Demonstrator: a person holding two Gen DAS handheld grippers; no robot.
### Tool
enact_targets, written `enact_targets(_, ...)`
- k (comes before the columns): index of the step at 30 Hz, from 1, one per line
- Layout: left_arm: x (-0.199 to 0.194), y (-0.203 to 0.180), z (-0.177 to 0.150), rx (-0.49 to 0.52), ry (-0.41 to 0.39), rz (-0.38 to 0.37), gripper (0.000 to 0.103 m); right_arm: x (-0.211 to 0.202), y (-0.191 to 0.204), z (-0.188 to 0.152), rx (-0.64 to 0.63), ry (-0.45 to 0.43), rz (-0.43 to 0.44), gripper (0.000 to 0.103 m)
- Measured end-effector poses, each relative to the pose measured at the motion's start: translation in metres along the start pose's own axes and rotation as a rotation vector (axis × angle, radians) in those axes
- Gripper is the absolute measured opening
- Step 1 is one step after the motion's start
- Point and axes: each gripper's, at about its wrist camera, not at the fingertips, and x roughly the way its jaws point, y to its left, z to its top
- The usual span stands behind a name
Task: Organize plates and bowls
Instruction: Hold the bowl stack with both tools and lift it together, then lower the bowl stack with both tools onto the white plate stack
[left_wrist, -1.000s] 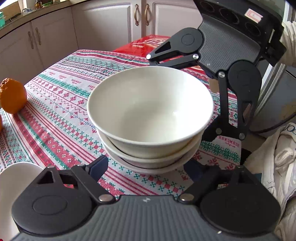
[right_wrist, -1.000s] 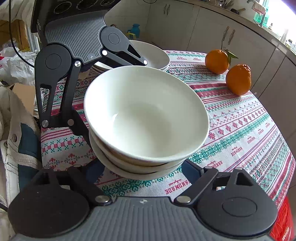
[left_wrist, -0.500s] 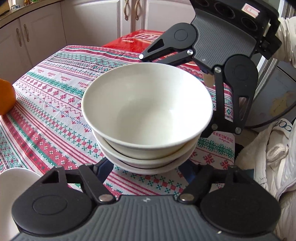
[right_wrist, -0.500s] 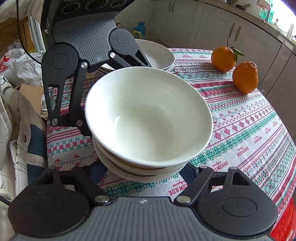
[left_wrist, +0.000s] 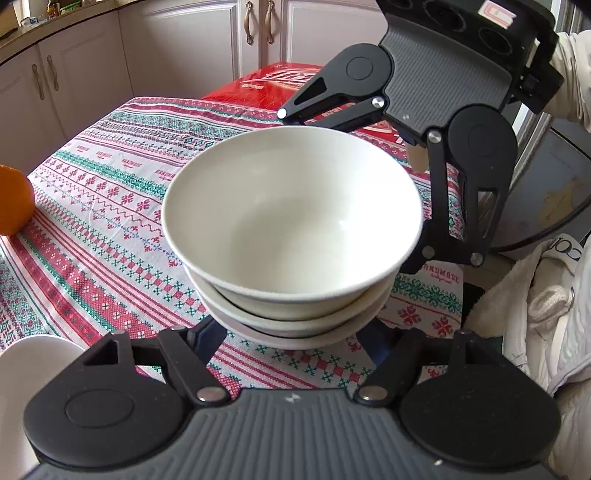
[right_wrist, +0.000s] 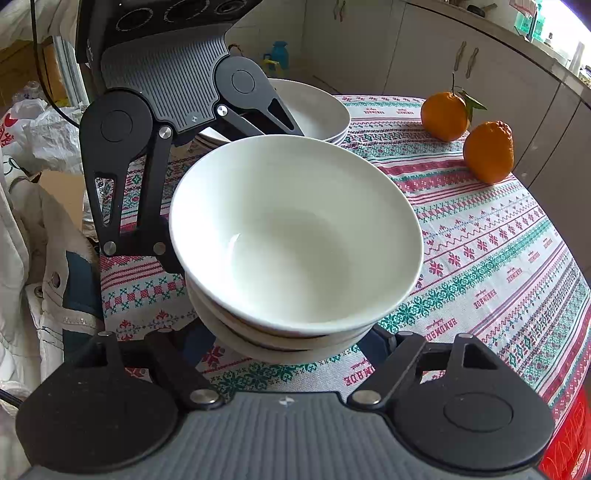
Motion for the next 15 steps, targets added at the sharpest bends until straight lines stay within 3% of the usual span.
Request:
enact_targets(7,-0.023,-0.003,-0.002,-0.001,-0.03,0.037,0.076,-0.012,0.01,0.02,-0.043,-0.003,-0.029,0.085)
enact_targets(15,-0.066,0.007,-0.017,-0.031,-0.063,0.146,0.076,-0.012,0.019,0.064,-0.153,-0.038,-0.05,0.085)
